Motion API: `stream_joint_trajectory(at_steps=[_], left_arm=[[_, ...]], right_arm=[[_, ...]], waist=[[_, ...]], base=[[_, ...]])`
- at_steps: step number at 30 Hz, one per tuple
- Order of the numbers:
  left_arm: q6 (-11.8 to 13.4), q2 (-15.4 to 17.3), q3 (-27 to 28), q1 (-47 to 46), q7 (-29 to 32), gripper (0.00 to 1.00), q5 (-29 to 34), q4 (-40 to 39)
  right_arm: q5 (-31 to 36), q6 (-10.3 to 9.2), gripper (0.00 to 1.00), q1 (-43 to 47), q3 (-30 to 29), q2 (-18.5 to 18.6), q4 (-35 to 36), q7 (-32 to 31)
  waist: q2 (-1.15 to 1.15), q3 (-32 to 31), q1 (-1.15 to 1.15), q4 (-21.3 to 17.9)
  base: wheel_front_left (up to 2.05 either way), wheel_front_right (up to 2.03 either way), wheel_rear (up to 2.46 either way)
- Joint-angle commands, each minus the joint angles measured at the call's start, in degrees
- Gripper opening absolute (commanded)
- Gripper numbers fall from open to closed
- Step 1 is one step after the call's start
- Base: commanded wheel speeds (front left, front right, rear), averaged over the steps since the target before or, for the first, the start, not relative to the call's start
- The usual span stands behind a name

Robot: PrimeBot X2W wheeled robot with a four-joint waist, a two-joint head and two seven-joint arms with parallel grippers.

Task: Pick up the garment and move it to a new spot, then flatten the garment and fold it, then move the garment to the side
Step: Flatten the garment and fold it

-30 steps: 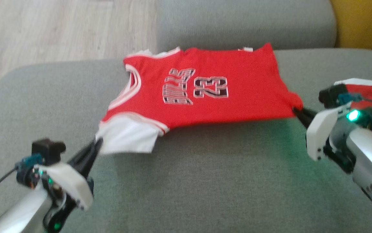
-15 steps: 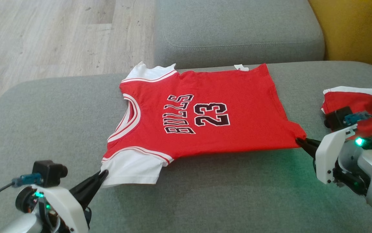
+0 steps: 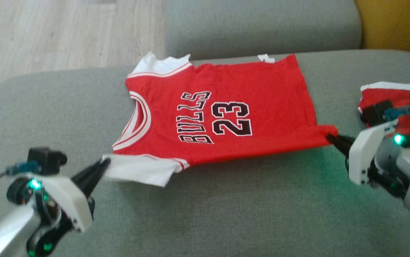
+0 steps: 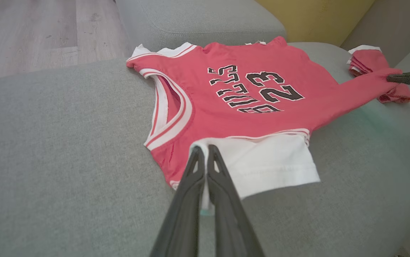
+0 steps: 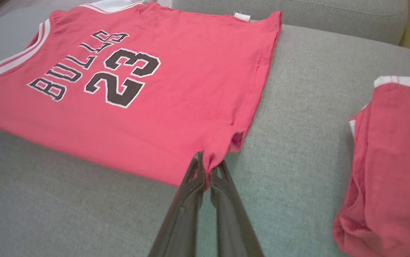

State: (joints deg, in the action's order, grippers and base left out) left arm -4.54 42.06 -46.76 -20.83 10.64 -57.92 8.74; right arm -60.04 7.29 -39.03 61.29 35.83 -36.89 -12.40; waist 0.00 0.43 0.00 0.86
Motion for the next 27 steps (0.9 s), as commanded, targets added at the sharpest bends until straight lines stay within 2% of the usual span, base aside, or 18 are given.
stream_joint_trajectory(at_steps=[1,11,21,27], left_arm=[[0.1,1.5,3.4,-5.2,0.3,0.0,0.5,-0.4],[-0.9,-0.6,3.1,-16.8,4.3,0.0,3.4,7.8],[-2.3,-3.6,-0.2,-26.8,7.6,0.0,7.2,14.7],[-2.7,-5.2,-3.1,-31.9,7.2,0.0,10.7,19.8]], right_arm=[[-0.4,0.2,0.0,-2.4,-0.9,0.7,0.4,0.1],[1.2,0.2,0.0,-9.5,0.5,-2.9,-2.7,-1.4],[1.2,0.2,0.0,-14.9,1.6,-6.3,-8.8,-1.6],[1.0,0.2,0.0,-17.5,2.8,-8.3,-11.4,-1.1]], waist=[[0.0,1.5,0.0,-0.2],[0.0,6.6,0.0,-2.1],[0.0,10.6,0.0,-2.9],[0.0,12.5,0.0,-3.2]], base=[[0.0,0.0,0.0],[0.0,0.0,0.0],[0.0,0.0,0.0],[0.0,0.0,0.0]])
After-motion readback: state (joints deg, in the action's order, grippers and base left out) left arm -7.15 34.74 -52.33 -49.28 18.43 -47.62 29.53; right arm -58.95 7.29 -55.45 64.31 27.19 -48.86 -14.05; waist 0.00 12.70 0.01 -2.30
